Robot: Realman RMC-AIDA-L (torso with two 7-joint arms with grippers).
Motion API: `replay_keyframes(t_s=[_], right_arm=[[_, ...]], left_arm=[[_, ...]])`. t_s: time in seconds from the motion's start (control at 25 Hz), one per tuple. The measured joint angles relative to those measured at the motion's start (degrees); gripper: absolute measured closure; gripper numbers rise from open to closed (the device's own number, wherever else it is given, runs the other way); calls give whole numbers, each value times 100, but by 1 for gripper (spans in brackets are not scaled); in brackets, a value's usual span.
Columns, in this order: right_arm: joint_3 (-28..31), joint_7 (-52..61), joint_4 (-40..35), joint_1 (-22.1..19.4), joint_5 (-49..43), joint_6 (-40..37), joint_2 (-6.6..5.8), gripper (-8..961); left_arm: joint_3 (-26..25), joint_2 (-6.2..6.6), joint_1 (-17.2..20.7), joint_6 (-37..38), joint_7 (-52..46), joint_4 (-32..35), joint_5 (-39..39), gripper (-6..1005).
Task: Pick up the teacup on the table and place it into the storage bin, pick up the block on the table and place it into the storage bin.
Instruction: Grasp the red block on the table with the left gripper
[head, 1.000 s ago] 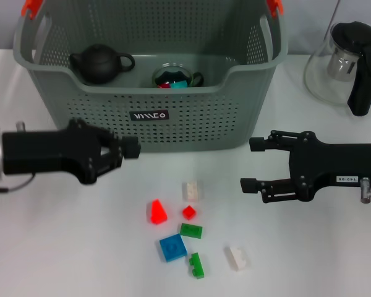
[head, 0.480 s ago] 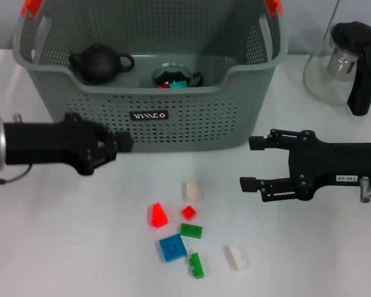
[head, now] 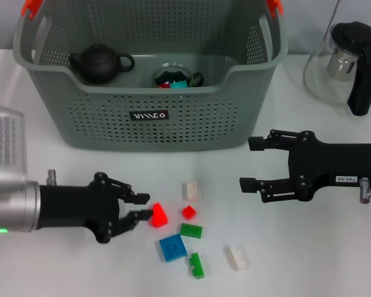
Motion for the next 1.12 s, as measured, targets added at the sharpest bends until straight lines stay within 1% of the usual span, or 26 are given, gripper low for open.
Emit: replay_keyframes(t_s=[0.08,0.24,0.48,0.68,0.92,1.12], right_arm=[[0,0,5,-6,0,1,-1,42],[7,0,13,-14,0,1,-1,42],[9,-5,31,-28,0,2,-1,43],[18,-13,46,-42,-1,0,-9,43],[18,-17,52,-45,-7,0,0,43],[18,-18,52,-45,-12,2,-1,43]], left_arm=[[-41,-4,21,-13,290,-176,-60,833],[-119,3,-37,-144,446,-498,-182,772],[-85,-5,-109,-600,642,-872,-190,562],[-91,-1,-135,-861,651,-1031,-191,469],[-132,-3,-161,-999,658,-1183,-210,472],[-163,0,-136,-1030,687,-1189,-248,406]])
